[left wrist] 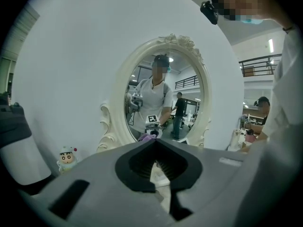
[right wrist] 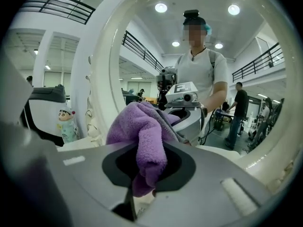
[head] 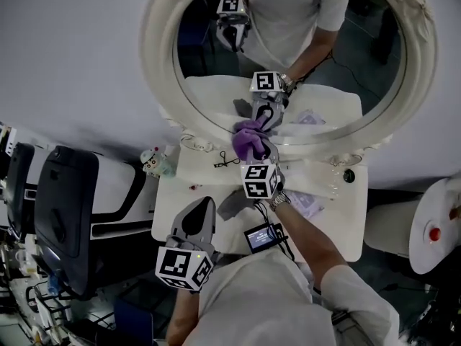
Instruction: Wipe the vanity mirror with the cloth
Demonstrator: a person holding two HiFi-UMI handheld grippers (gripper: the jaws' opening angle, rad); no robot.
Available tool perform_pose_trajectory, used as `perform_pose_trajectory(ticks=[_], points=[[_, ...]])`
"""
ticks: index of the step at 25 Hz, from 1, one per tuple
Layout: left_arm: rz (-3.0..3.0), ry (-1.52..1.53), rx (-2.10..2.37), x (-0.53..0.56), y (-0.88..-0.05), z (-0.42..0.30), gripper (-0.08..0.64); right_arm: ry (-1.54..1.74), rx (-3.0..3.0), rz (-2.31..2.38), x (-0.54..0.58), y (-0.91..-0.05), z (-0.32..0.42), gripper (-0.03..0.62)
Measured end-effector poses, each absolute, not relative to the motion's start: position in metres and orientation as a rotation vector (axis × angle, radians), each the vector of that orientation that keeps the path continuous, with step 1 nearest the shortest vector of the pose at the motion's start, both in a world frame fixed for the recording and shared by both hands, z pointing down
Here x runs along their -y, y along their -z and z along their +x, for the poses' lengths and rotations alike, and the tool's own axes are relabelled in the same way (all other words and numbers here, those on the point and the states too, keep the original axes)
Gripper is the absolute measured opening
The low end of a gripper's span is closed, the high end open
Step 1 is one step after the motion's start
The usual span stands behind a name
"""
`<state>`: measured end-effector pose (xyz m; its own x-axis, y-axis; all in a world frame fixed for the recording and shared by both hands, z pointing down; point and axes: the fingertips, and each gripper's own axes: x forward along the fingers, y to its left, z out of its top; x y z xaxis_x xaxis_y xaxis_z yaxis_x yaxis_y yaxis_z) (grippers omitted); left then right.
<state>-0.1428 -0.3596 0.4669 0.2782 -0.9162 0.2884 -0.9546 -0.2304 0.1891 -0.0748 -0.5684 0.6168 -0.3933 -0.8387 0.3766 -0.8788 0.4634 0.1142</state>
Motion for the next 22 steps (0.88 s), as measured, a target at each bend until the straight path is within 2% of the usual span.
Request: perform_pose_trajectory(ticks=[13, 22], points=[[2.350, -0.188, 1.539, 0.371, -0.470, -0.083, 0.002, -0.317, 2.205, 1.575, 0.572, -0.637, 0.035, 0.076], [2.408, -0.143, 1.442, 0.377, -0.470, -0.057, 0.002, -0.301, 2.097, 1.729, 0.571, -0.614, 0.103, 0.071]])
